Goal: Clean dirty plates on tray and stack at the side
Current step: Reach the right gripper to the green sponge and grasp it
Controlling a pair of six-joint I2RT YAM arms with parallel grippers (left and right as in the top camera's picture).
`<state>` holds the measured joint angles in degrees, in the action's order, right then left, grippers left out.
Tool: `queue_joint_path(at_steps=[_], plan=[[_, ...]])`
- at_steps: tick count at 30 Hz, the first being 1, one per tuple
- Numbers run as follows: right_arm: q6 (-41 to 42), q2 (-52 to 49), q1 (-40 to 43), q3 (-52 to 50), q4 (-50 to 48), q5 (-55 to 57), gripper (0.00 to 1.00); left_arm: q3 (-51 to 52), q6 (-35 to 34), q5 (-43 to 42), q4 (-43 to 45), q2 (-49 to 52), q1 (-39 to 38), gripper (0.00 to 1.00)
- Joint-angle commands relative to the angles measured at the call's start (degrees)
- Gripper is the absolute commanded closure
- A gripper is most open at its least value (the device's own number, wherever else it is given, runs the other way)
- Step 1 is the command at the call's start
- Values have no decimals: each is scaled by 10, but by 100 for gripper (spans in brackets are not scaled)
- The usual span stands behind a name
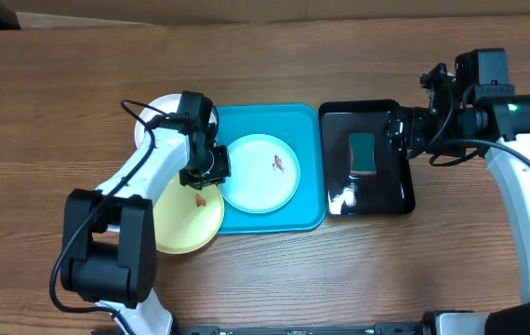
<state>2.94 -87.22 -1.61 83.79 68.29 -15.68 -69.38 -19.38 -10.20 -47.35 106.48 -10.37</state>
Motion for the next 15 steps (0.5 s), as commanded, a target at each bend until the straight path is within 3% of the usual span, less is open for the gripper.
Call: queue_joint_path(at_steps=[1, 15], plan=[[0, -1, -4, 18, -11, -5, 9, -7, 1, 8, 8, 10, -2, 80], [1, -59, -63, 9, -37, 64, 19, -7, 1, 42, 10, 10, -2, 79]])
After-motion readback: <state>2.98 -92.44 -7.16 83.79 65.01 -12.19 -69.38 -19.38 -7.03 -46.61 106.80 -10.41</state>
